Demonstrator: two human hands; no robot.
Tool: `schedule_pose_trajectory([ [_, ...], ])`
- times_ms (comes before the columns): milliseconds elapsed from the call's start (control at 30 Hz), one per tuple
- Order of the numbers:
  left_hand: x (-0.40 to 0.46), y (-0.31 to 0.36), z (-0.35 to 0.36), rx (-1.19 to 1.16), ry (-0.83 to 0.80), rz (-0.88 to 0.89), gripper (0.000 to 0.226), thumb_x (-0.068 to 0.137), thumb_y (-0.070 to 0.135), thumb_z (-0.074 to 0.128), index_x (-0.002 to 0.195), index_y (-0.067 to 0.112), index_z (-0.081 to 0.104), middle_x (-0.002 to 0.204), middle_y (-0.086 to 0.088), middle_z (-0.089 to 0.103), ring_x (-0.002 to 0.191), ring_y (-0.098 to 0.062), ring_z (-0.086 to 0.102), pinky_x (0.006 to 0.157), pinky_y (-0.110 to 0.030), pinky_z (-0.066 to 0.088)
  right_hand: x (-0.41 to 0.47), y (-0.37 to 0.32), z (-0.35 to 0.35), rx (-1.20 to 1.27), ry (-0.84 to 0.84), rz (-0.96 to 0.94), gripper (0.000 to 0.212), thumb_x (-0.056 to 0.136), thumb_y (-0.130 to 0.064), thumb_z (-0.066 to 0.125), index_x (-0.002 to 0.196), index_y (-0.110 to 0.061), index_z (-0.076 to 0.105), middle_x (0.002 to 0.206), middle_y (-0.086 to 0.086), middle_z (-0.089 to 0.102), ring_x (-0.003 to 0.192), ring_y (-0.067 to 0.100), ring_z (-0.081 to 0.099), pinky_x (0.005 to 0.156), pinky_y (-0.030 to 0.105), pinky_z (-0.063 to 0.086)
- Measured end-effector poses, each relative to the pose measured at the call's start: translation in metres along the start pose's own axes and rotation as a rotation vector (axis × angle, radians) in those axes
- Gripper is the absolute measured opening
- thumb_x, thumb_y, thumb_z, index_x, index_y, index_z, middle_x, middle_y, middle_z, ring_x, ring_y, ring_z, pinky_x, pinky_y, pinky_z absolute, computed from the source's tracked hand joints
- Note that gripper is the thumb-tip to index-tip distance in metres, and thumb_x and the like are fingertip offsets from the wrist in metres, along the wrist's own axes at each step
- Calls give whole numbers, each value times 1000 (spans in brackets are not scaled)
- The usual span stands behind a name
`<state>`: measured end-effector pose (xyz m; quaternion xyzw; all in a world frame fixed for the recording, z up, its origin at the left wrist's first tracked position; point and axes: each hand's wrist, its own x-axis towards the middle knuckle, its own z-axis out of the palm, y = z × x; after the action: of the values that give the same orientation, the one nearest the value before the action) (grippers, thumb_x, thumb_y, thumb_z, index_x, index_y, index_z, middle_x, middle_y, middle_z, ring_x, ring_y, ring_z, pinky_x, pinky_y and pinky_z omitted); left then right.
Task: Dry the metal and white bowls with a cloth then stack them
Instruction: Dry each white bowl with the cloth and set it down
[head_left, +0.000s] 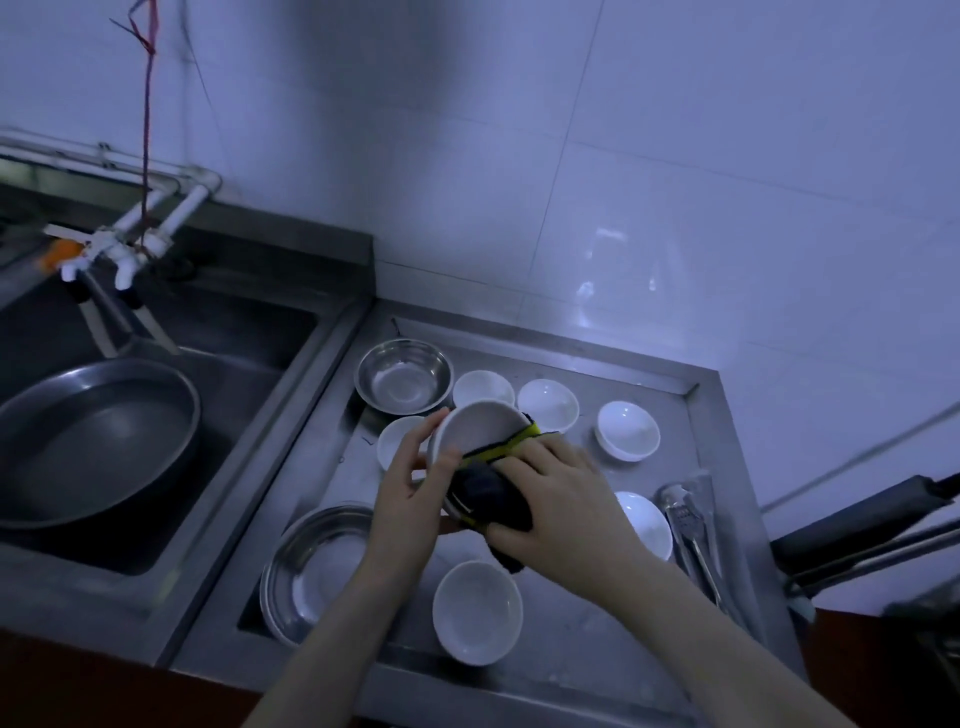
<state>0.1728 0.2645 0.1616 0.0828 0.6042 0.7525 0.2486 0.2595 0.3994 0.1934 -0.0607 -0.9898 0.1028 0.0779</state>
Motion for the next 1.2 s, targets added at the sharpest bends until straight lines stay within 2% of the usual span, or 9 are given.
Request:
schedule_pose_trajectory([
  [100,0,1,16,-28,45,-4,30,99,27,57,112,54,60,122,-8,62,102,-24,68,63,-37,60,-16,10,3,-4,156,112,50,65,-65,61,88,-21,62,84,-6,61,86,21,53,82,38,47],
  [200,-3,-4,32,-27,52,5,29,98,30,56,114,54,60,120,-10,62,104,-25,67,64,-37,59,-26,13,6,136,163,165,55,70,-74,55,94,-25,60,91,-8,55,89,15,48,82,32,46],
  [400,-5,-13,45,9,120,47,28,99,30,57,119,49,60,115,-9,66,102,-26,68,77,-43,60,-38,28,-9,514,-19,223,45,79,-74,35,89,-32,45,87,-15,55,90,5,48,75,28,38],
  [533,-9,-13,54,76,86,106,29,98,28,59,122,44,60,108,4,67,95,-11,68,84,-40,59,-36,35,-16,464,-187,209,47,84,-69,31,109,-32,48,105,-8,62,104,8,49,86,30,41],
  [700,-12,-11,64,-12,16,80,28,99,23,52,126,29,58,95,17,72,94,-10,71,77,-25,56,-30,32,-21,773,-295,124,41,92,-47,38,129,-36,52,127,-10,59,118,4,49,103,27,36],
  [833,-11,-11,61,-7,-5,54,30,101,16,51,126,30,60,107,1,73,102,-16,70,76,-22,55,-20,37,-20,582,-322,35,46,102,-30,30,147,-36,33,155,-16,28,142,-6,15,119,24,10],
  [933,-10,-11,59,34,-2,48,30,99,20,57,123,39,62,112,-7,71,104,-21,69,80,-29,55,-17,38,-14,361,-234,18,52,100,-37,17,151,-33,26,158,-15,22,144,-4,9,120,25,6],
  [1067,-9,-11,58,108,35,69,35,94,24,64,120,46,62,110,-9,66,96,-19,69,72,-23,55,-15,42,-5,122,-69,118,77,85,-44,-4,143,-25,42,151,-11,39,141,2,26,118,24,13],
  [1200,-6,-11,58,101,58,83,35,97,21,60,123,44,61,113,-5,65,93,-14,69,75,-30,58,-21,42,-13,140,-69,81,55,96,-39,13,95,-18,63,102,-2,67,103,14,54,90,23,30],
])
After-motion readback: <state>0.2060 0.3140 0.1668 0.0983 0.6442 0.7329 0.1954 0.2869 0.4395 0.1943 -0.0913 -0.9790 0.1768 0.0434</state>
